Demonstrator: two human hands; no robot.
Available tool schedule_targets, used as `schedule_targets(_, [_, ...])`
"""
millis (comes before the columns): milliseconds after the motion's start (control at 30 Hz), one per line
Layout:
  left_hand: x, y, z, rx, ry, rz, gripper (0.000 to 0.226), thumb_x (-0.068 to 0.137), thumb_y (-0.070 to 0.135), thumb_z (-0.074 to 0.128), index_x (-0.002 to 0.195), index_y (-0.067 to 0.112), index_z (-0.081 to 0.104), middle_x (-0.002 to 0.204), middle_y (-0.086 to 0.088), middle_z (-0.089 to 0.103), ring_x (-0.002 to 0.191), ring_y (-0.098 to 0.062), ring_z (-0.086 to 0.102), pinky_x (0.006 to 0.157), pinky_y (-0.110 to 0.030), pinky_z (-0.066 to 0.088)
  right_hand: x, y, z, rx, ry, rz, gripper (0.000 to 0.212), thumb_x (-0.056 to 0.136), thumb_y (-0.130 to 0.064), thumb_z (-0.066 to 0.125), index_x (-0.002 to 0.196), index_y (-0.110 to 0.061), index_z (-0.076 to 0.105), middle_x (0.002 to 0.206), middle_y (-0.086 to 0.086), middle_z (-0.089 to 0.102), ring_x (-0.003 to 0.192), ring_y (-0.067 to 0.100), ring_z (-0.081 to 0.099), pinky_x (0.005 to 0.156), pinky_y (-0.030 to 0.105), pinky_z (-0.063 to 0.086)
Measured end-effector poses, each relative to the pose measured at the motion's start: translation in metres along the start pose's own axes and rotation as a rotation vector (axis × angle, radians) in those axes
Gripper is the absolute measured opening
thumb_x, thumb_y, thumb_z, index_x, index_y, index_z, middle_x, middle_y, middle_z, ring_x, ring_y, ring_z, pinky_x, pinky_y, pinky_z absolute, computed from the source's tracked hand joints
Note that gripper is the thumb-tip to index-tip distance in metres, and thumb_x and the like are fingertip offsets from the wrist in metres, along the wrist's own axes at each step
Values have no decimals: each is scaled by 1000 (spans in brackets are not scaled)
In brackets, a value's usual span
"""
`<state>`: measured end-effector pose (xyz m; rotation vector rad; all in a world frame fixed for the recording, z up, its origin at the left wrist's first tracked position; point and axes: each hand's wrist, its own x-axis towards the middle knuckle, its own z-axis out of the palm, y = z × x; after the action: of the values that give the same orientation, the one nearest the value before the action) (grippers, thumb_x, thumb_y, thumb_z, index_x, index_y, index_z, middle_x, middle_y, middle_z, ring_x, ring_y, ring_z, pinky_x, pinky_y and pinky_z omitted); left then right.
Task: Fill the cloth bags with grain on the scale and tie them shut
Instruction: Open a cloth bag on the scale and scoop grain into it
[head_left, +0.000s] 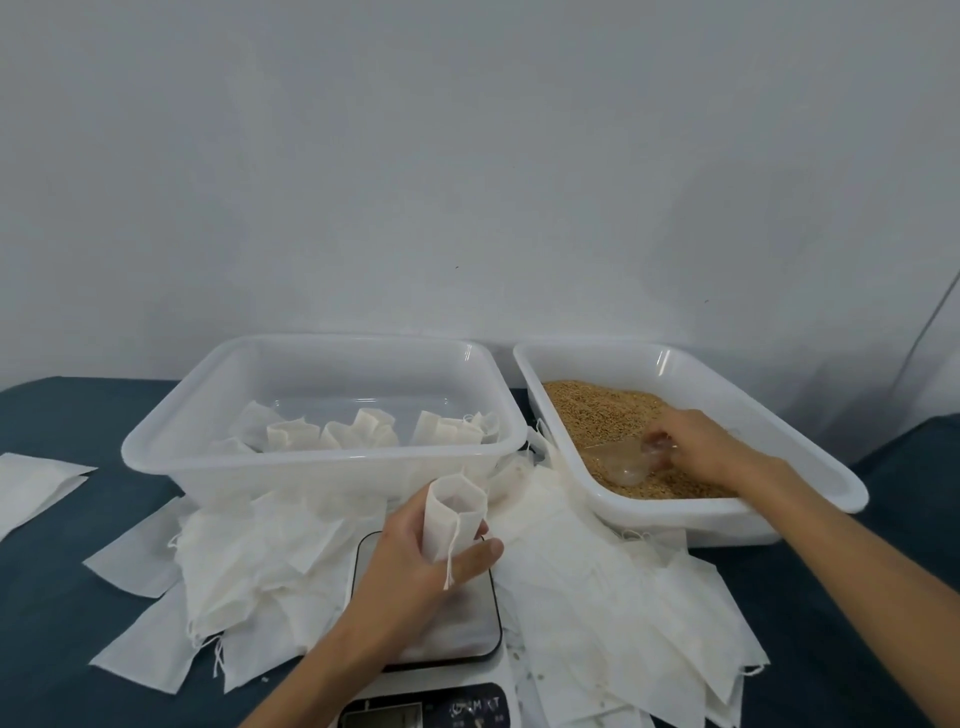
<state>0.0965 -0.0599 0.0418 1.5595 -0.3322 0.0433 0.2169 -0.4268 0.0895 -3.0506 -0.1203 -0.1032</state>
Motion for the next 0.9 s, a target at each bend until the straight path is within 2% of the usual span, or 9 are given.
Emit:
schedule_targets(67, [0, 0, 0, 5, 2, 5, 36, 64, 46, 87, 93, 32, 72, 89, 0, 74, 82, -10, 70, 77, -20, 54, -1, 2, 0, 68, -35, 24, 17, 83, -12, 80, 97, -4, 75, 98, 11, 71, 96, 26, 63, 90, 42, 51])
schedule_targets(200, [0, 2, -2, 16, 12, 6, 36, 63, 47, 85, 93, 33, 72, 90, 0, 74, 83, -12, 69, 77, -23, 54, -4, 13, 0, 170, 5, 103, 16, 81, -16, 82, 95, -11, 76, 95, 3, 71, 94, 22, 64, 89, 38, 51])
schedule_targets(367, [1, 4, -3, -3, 24, 3, 40, 59, 49, 85, 93, 32, 72, 89, -2, 73, 83, -15, 68, 81, -37, 53, -6, 16, 1, 275, 62, 153, 11, 84, -13, 79, 90, -18, 72, 92, -4, 69, 91, 15, 64, 82, 27, 44])
schedule_targets(467, [1, 5, -3, -20, 43, -14, 37, 60, 44, 87, 91, 29, 73, 89, -3, 75, 83, -16, 69, 84, -47, 55, -9, 13, -2, 301, 85, 160, 11, 84, -11, 79, 91, -16, 73, 94, -2, 69, 92, 16, 64, 86, 30, 48])
schedule_targets(533, [2, 5, -4, -36, 59, -16, 36, 60, 42, 86, 90, 26, 73, 89, -4, 75, 81, -14, 69, 83, -44, 55, -12, 8, -6, 324, 101, 151, 9, 84, -11, 79, 91, -13, 74, 95, -2, 70, 94, 17, 64, 91, 36, 50])
schedule_targets(633, [4, 3, -7, -40, 58, -9, 37, 61, 43, 85, 90, 23, 72, 89, -4, 75, 80, -12, 69, 80, -39, 54, -19, -7, -16, 381, 130, 84, 10, 85, -15, 78, 93, -16, 75, 94, -5, 71, 93, 12, 65, 91, 34, 51])
schedule_targets(767, [8, -5, -8, 32, 66, 4, 26, 71, 32, 84, 94, 30, 71, 90, -2, 75, 85, -18, 71, 82, -36, 57, -34, -43, -33, 517, 150, -87, 14, 87, -18, 77, 92, -30, 74, 94, -16, 73, 95, 0, 67, 82, 14, 50])
schedule_targets(900, [10, -7, -10, 102, 59, 26, 27, 76, 31, 84, 98, 34, 69, 93, 2, 76, 88, -17, 72, 83, -41, 60, -56, -86, -46, 581, 54, -295, 16, 88, -22, 76, 101, -33, 75, 104, -15, 73, 103, 2, 67, 92, 29, 52])
